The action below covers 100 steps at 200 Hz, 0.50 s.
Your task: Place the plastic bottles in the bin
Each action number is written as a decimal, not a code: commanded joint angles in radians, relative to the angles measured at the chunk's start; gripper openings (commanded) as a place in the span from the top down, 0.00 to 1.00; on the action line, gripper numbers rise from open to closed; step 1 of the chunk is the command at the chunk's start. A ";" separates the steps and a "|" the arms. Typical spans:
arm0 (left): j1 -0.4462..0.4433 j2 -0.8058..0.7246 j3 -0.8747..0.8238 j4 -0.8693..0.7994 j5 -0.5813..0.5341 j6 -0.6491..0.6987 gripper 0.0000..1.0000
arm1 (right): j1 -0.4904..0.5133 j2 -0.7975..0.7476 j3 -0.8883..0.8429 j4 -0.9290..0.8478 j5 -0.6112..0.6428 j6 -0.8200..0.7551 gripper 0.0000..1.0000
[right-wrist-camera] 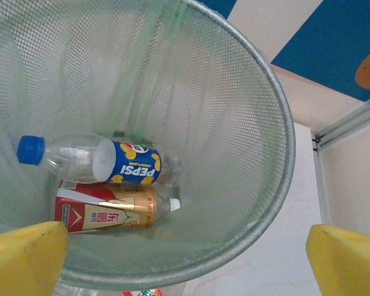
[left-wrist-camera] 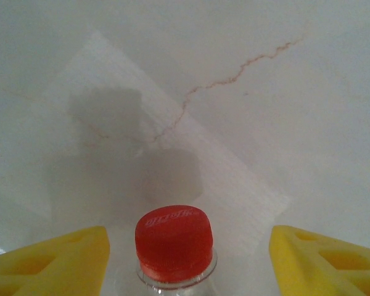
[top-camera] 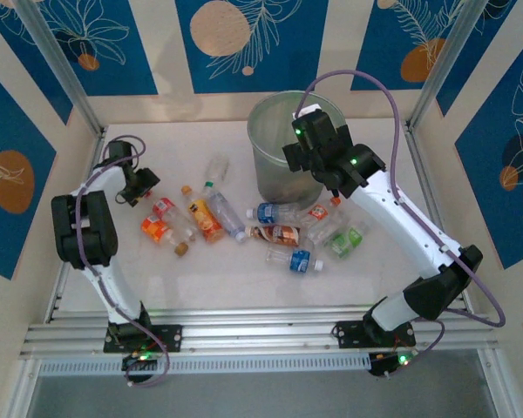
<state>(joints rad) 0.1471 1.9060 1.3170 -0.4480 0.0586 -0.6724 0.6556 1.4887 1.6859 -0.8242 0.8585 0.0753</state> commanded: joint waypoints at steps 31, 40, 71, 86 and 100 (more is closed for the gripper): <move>0.015 0.039 -0.006 0.036 0.055 -0.053 0.37 | 0.010 0.023 -0.005 -0.001 0.060 0.021 0.01; 0.015 0.038 -0.009 0.040 0.058 -0.059 0.37 | 0.010 0.029 -0.005 0.000 0.063 0.020 0.01; 0.014 0.042 -0.009 0.043 0.058 -0.067 0.43 | 0.011 0.047 -0.004 0.002 0.071 0.019 0.01; 0.015 0.044 -0.005 0.042 0.058 -0.070 0.47 | 0.012 0.052 -0.001 0.002 0.076 0.016 0.01; 0.014 0.047 0.001 0.041 0.059 -0.073 0.50 | 0.012 0.054 0.000 0.003 0.079 0.015 0.01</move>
<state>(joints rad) 0.1478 1.9343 1.3155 -0.4084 0.1032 -0.7330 0.6601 1.5398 1.6859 -0.8238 0.9020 0.0784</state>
